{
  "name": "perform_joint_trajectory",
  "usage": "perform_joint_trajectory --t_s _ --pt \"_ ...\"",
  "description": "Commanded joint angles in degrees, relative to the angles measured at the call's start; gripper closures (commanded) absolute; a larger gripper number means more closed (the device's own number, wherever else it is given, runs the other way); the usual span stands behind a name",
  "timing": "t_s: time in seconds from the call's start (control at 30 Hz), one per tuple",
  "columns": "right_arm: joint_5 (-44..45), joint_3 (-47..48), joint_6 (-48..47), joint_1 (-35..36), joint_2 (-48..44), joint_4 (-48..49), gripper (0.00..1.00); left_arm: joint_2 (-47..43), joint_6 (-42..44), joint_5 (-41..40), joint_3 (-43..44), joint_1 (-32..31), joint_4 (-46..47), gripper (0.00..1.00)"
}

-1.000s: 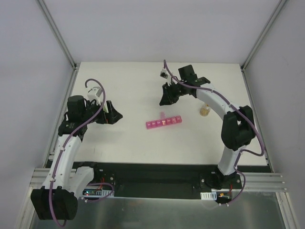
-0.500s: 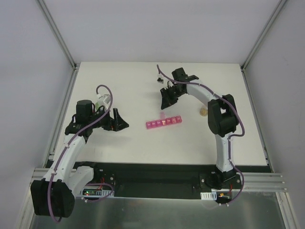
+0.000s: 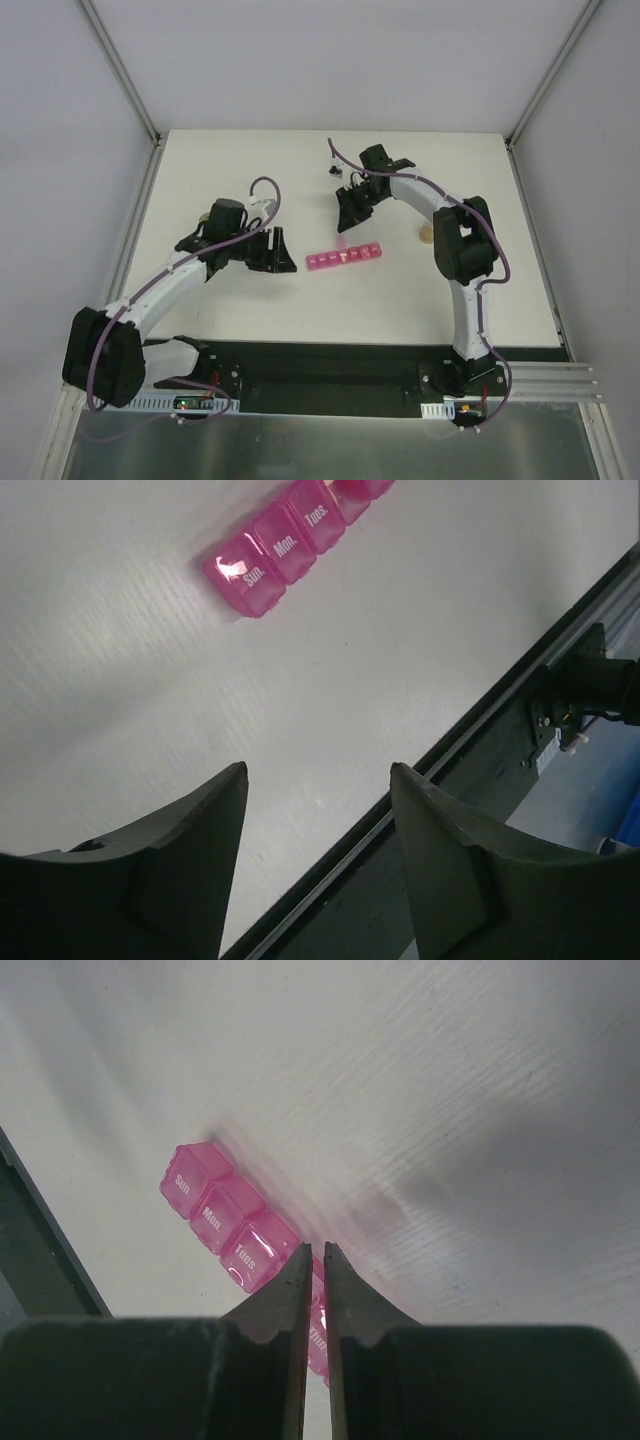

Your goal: Sort the pills into containers

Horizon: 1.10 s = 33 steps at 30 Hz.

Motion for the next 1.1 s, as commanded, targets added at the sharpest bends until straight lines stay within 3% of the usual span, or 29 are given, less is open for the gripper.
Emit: perform_joint_trajectory --t_s 0.0,0.47,0.77,1.07 --pt "-2.30 1.48 -0.40 -0.14 -0.92 -1.26 0.88 8.91 -4.87 -6.17 6.06 -4.10 5.52 0.45" --pt "-3.62 0.51 -0.49 -0.14 -1.80 -0.82 0.88 34.04 -12.25 -4.16 18.28 -9.47 12.91 0.66" --pt "-4.14 0.42 -0.40 -0.14 -1.36 -0.65 0.89 37.22 -12.69 -3.71 18.81 -9.74 14.93 0.74" --pt "-6.69 -0.19 -1.37 -0.05 -2.23 -2.23 0.89 39.25 -12.61 -6.35 18.64 -9.74 11.95 0.76"
